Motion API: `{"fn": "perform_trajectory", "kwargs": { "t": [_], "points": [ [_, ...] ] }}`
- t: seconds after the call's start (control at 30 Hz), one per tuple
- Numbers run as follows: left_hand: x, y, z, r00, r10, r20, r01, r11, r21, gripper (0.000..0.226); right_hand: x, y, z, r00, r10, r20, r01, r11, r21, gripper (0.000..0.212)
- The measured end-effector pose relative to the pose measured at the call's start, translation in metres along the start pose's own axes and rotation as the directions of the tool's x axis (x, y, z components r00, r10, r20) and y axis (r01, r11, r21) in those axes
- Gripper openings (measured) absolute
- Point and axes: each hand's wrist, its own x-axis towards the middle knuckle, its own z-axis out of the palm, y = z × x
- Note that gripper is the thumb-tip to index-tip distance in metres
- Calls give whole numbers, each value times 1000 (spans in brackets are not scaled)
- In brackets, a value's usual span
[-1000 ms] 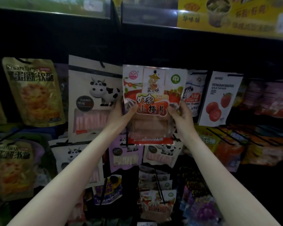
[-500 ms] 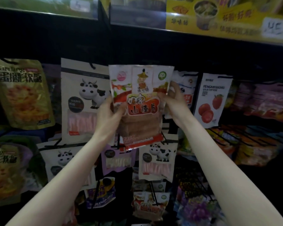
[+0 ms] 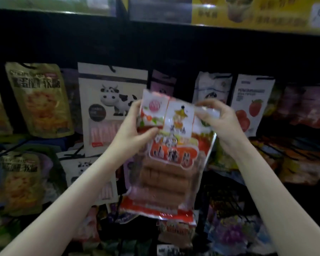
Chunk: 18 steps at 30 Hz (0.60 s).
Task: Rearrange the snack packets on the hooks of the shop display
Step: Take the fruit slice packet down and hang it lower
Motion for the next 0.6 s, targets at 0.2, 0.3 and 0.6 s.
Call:
{"fn": "perform_trajectory", "kwargs": {
  "t": [0.2, 0.3, 0.6],
  "points": [
    [-66, -66, 44, 915, -361, 178, 366, 930, 3, 47, -88, 60, -26, 951, 242, 193, -188, 947, -261, 9],
    [-99, -116, 67, 760, -525, 383, 510, 847, 148, 28, -136, 112, -26, 859, 452, 242, -357, 866, -350, 6],
    [-148, -226, 151, 481, -796, 366, 583, 603, 545, 24, -210, 242, -9, 608, 788, 93, -732, 602, -320, 11]
  ]
}}
